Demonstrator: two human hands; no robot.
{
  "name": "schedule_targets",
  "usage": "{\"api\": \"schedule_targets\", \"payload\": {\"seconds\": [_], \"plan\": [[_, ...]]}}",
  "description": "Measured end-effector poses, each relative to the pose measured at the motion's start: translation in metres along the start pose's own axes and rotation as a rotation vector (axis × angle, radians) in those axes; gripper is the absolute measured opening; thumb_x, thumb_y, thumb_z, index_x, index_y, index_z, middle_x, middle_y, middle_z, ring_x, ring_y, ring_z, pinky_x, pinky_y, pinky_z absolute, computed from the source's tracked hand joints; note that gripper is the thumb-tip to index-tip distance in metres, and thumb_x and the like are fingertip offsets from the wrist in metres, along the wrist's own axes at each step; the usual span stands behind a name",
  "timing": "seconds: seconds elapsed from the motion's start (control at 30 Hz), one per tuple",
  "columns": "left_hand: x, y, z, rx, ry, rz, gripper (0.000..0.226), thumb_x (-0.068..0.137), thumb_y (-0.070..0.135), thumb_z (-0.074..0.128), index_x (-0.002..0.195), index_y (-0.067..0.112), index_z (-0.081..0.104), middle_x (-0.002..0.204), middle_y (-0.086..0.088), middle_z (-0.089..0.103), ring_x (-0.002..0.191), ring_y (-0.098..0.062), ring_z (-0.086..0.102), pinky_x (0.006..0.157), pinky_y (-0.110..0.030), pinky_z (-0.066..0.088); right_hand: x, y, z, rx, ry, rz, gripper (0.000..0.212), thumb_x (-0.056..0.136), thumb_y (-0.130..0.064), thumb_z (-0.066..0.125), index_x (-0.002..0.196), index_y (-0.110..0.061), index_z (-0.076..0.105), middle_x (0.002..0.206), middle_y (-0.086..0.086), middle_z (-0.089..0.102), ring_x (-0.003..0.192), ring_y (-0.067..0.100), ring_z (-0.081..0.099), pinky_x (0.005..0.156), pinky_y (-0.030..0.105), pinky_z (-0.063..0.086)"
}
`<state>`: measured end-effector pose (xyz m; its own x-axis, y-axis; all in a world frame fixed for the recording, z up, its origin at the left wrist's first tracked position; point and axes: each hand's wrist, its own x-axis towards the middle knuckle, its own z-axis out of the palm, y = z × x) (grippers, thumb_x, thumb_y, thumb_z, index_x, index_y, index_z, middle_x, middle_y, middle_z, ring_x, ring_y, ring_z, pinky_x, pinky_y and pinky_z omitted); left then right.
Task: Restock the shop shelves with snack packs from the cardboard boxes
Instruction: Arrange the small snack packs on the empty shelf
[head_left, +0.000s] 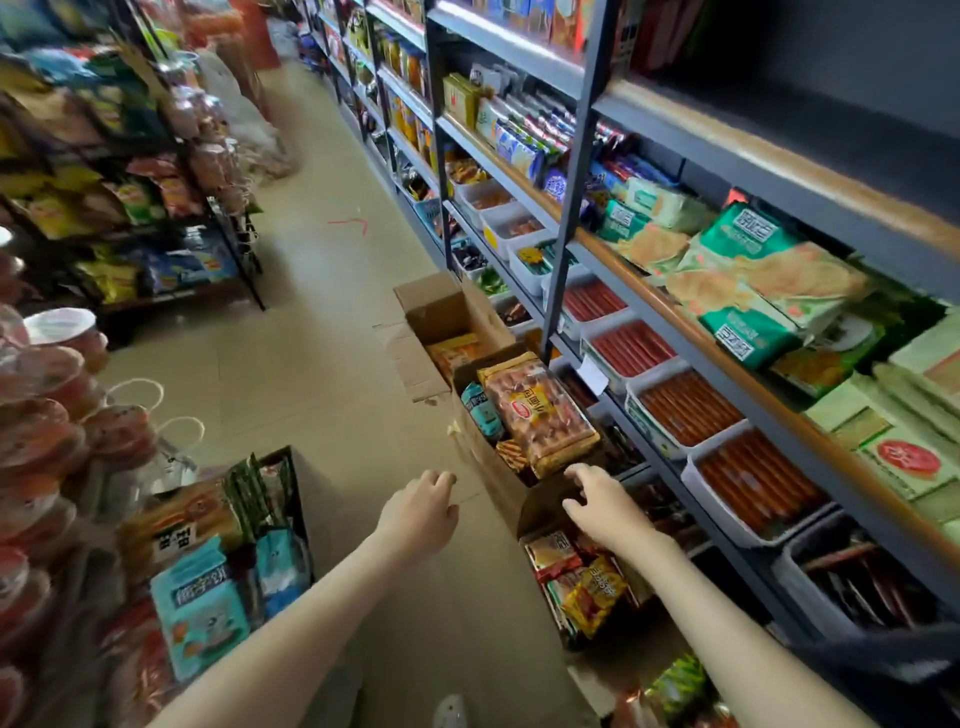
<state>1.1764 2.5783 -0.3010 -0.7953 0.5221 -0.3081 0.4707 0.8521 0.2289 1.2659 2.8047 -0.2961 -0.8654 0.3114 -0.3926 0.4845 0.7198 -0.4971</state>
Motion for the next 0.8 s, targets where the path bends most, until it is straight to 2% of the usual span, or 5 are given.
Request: {"api": "schedule_targets", "payload": {"seconds": [0.13,0.3,0.53,0.7,0.8], "plan": [[0.049,-0.019,-0.012,0.007,-0.022,0.003,0.042,0.098,0.028,0.043,0.137,0.014,0.040,0.132,-0.007,0.048,0.116,-0.028,0.052,0.087,-0.036,0.047,0.050,0.000,-0.003,-0.015,-0.022,0.063,0.048,0.097,-0.022,0.049,0.142,-0.016,0.035,0.142,0.005,0.039,0.121,0.023,0.048,0.090,0.031,0.044],[0.117,-0.024,-0.009,-0.001,-0.063,-0.001,0.041,0.098,0.028,0.042,0.136,0.014,0.040,0.132,-0.006,0.048,0.115,-0.027,0.053,0.086,-0.036,0.047,0.122,0.026,-0.009,0.000,-0.042,0.216,0.059,0.096,-0.016,0.051,0.149,-0.014,0.025,0.150,0.009,0.032,0.132,0.026,0.041,0.102,0.036,0.041],[0.217,-0.029,0.006,0.005,-0.166,-0.049,0.043,0.099,0.028,0.041,0.139,0.014,0.038,0.134,-0.006,0.046,0.117,-0.028,0.051,0.088,-0.036,0.045,0.223,0.067,-0.010,-0.108,-0.121,0.347,0.060,0.098,-0.016,0.047,0.150,-0.014,0.018,0.152,0.008,0.028,0.131,0.027,0.041,0.098,0.038,0.043],[0.293,-0.043,0.054,-0.063,-0.162,0.013,0.038,0.101,0.027,0.037,0.137,0.015,0.043,0.132,-0.004,0.049,0.116,-0.024,0.052,0.089,-0.034,0.044,0.285,0.097,0.037,-0.405,-0.146,0.249,0.058,0.099,-0.021,0.043,0.150,-0.014,0.017,0.148,0.002,0.035,0.134,0.019,0.036,0.104,0.032,0.039],[0.347,-0.048,0.102,-0.149,-0.099,0.123,0.032,0.092,0.019,0.057,0.123,0.012,0.058,0.113,-0.003,0.061,0.096,-0.022,0.063,0.075,-0.030,0.050,0.327,0.116,0.091,-0.524,-0.179,0.147,0.093,0.082,-0.025,0.073,0.154,-0.012,0.015,0.145,0.008,0.042,0.131,0.024,0.044,0.102,0.038,0.042]]}}
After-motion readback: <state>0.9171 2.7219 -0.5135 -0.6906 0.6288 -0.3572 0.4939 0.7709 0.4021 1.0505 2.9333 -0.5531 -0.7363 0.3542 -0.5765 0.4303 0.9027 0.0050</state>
